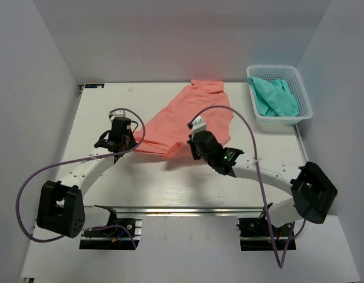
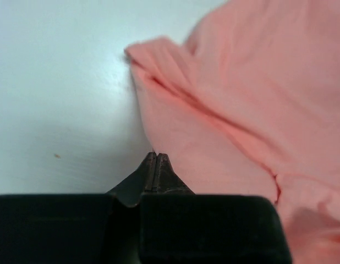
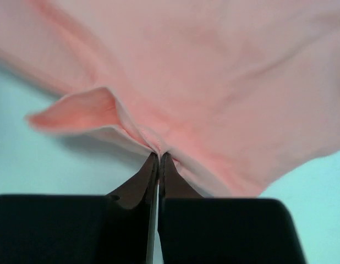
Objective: Fold and stack the t-shirts
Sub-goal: Flatten out the tshirt
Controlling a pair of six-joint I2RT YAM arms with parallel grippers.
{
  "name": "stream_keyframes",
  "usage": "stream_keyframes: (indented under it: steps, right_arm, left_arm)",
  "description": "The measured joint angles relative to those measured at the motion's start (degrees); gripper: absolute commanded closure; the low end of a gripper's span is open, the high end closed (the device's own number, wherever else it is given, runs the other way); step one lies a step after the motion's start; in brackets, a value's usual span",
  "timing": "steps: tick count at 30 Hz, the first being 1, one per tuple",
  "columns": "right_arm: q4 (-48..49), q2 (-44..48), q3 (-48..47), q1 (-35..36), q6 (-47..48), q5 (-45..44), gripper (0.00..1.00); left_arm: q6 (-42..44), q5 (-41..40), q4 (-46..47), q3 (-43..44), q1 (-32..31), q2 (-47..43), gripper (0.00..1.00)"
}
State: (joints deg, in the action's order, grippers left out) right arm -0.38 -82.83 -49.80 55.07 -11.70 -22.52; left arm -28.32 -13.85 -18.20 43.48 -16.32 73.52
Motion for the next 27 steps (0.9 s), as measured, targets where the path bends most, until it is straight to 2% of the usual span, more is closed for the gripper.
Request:
stream_keyframes:
  steps: [7, 10, 14, 24, 27]
  right_arm:
    - [8.5, 7.6, -8.5, -7.8, -1.4, -13.7, 1.00]
    - [10.5, 11.7, -10.2, -10.4, 2.0, -18.3, 1.00]
    - [11.5, 12.9, -18.1, -12.8, 9.2, -23.2, 1.00]
    - [16.8, 14.1, -37.2, -15.2, 29.9, -27.3, 1.00]
    - [12.8, 14.0, -45.2, -15.1, 33.2, -24.7, 1.00]
  left_arm:
    - [0.0, -11.1, -5.4, 14.6, 0.0, -2.6, 1.00]
    - [1.2, -14.4, -7.3, 20.1, 0.1, -3.4, 1.00]
    - [5.1, -17.1, -7.6, 26.8, 0.1, -5.2, 1.00]
    - [17.9, -21.4, -4.3, 40.8, 0.0, -13.3, 1.00]
    - [20.9, -21.2, -3.5, 43.0, 0.0, -16.1, 1.00]
